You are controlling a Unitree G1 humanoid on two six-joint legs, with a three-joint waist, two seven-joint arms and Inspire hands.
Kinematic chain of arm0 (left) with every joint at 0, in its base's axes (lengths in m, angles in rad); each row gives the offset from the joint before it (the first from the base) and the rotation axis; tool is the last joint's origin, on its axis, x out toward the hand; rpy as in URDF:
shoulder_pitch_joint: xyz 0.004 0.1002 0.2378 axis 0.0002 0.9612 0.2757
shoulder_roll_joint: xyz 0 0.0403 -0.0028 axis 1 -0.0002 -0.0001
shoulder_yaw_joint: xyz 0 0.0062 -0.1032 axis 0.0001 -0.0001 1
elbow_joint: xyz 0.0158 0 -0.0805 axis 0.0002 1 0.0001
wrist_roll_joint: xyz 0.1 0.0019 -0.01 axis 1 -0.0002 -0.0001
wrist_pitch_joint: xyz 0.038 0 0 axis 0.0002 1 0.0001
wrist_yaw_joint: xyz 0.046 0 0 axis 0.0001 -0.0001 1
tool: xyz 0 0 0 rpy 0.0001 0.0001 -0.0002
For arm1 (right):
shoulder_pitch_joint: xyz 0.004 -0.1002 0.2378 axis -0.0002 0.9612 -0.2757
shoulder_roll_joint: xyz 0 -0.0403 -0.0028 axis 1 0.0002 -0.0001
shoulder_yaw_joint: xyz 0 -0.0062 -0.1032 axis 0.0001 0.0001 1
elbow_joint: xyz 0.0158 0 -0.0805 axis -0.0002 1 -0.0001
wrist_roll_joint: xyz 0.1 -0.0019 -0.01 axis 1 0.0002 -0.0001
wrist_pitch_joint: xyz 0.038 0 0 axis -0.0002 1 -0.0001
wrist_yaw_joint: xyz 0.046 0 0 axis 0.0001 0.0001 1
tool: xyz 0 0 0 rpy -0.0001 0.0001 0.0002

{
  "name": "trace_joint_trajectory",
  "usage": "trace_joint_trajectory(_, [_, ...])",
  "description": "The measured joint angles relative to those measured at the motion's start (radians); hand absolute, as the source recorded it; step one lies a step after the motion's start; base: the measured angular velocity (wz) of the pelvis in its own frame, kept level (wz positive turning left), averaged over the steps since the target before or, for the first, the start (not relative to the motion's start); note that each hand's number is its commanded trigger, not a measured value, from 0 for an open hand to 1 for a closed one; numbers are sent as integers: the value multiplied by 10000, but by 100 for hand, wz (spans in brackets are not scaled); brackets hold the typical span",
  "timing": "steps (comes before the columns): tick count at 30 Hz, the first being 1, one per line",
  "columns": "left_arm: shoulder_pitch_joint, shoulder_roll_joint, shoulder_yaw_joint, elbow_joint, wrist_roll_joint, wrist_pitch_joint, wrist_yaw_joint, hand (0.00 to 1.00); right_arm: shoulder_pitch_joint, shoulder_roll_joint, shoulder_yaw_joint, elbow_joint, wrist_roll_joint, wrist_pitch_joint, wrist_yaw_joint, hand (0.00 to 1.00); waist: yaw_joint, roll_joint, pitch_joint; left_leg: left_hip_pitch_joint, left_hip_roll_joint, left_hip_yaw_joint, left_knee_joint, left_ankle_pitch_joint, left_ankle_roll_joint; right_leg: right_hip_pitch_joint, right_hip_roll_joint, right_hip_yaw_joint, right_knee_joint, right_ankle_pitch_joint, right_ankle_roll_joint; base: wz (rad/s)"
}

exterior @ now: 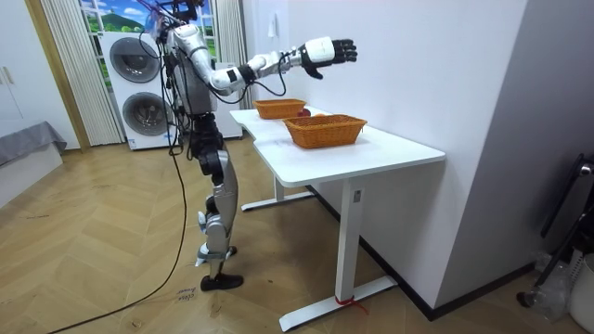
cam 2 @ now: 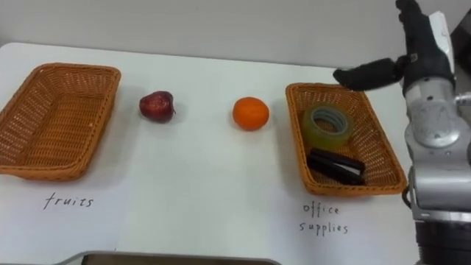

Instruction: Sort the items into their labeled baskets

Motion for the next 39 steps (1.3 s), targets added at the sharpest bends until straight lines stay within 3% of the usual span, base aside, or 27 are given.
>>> trace_joint_trajectory(4, [0,2,-15,82,9,-24,-9,0,-4,-55,19,-98,-15,0,23,0,252,-205,5,15,0,-36,2,-3,-1,49,-6,-89,0,1,0,4])
trace_joint_trajectory(8, [23,1,-10,201,17,-27,-119,0,-265,-62,203,-99,-58,3,186,0,343,-258,28,-36,-1,-79,-22,-14,9,38,-27,-121,6,1,2,0])
trace_joint_trajectory(13, [105,38,-15,225,32,32,-246,0,-1177,-347,837,-104,-168,13,765,0,360,-238,80,-117,-35,-184,51,-14,11,26,-33,-186,-5,1,2,3])
trace_joint_trajectory(16, [98,61,-19,226,27,30,-247,0,-1378,-510,1166,-106,-211,1,886,0,383,-305,49,-120,-35,-287,50,-11,7,71,-31,-324,-8,1,1,13])
trace_joint_trajectory(20, [-50,58,-26,226,25,25,-284,0,-1450,-583,1531,-28,-554,-8,1192,0,602,-380,33,-117,-34,-300,39,-10,6,71,-27,-349,-9,1,1,1])
trace_joint_trajectory(27, [-187,133,-23,210,38,-25,-474,0,-1573,-849,1962,128,-1388,-7,1736,0,942,-574,88,-224,-49,-515,44,-10,6,57,-43,-608,-16,1,2,9])
trace_joint_trajectory(33, [-198,217,-46,208,41,-30,-443,0,-1579,-1032,2423,423,-2011,-6,2105,0,1197,-622,84,-247,-54,-609,35,-10,5,64,-38,-646,-20,1,1,3])
trace_joint_trajectory(39, [-288,430,-73,206,45,-24,-379,0,-1845,-1043,3086,1356,-2547,12,2415,0,1194,-774,88,-271,-59,-765,126,-7,3,91,-52,-755,-18,1,1,7])
